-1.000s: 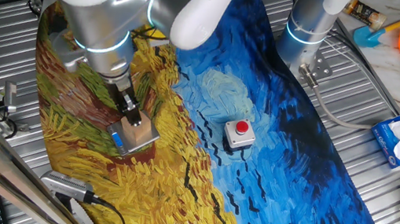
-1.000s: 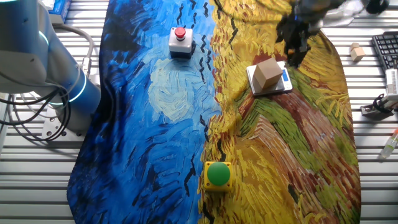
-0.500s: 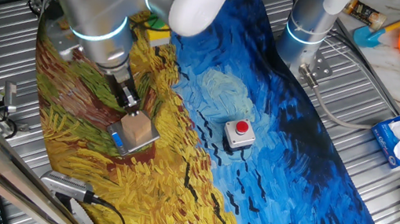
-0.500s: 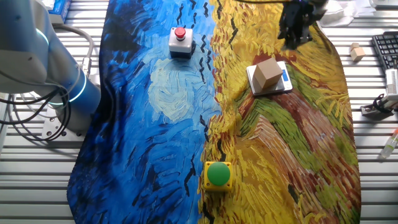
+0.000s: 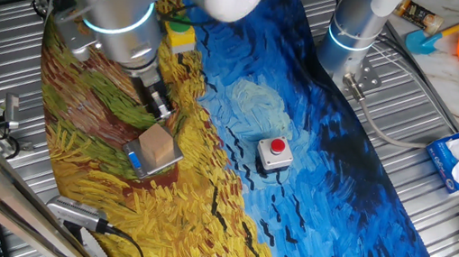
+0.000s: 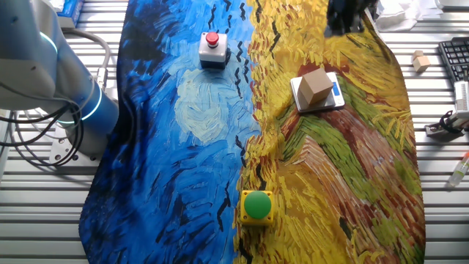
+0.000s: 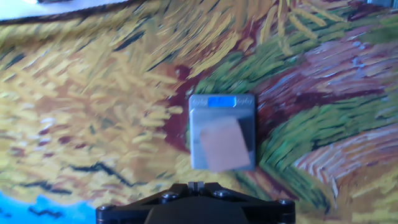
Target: Place the block on the scale
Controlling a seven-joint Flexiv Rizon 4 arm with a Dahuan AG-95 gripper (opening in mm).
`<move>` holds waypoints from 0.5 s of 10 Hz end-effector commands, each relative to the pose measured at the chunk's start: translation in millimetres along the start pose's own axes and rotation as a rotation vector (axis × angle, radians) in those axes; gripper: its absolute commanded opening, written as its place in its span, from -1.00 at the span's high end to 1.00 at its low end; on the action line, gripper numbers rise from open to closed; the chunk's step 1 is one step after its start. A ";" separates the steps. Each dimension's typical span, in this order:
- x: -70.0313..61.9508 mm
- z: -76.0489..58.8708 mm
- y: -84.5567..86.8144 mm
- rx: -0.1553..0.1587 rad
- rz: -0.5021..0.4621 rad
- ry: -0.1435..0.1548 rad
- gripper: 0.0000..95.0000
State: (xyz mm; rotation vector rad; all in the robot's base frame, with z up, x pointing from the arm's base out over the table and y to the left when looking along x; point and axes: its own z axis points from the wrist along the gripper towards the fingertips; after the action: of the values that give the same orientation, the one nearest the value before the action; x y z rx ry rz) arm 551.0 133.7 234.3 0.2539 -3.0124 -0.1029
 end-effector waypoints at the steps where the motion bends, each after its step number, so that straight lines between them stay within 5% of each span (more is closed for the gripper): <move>1: 14.0 -6.4 7.4 -0.004 0.032 0.003 1.00; 5: 35.2 -9.1 14.8 -0.014 0.018 -0.002 1.00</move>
State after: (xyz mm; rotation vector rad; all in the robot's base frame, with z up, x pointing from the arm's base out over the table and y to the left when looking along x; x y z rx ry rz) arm 512.4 140.7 247.7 0.2301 -3.0177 -0.1216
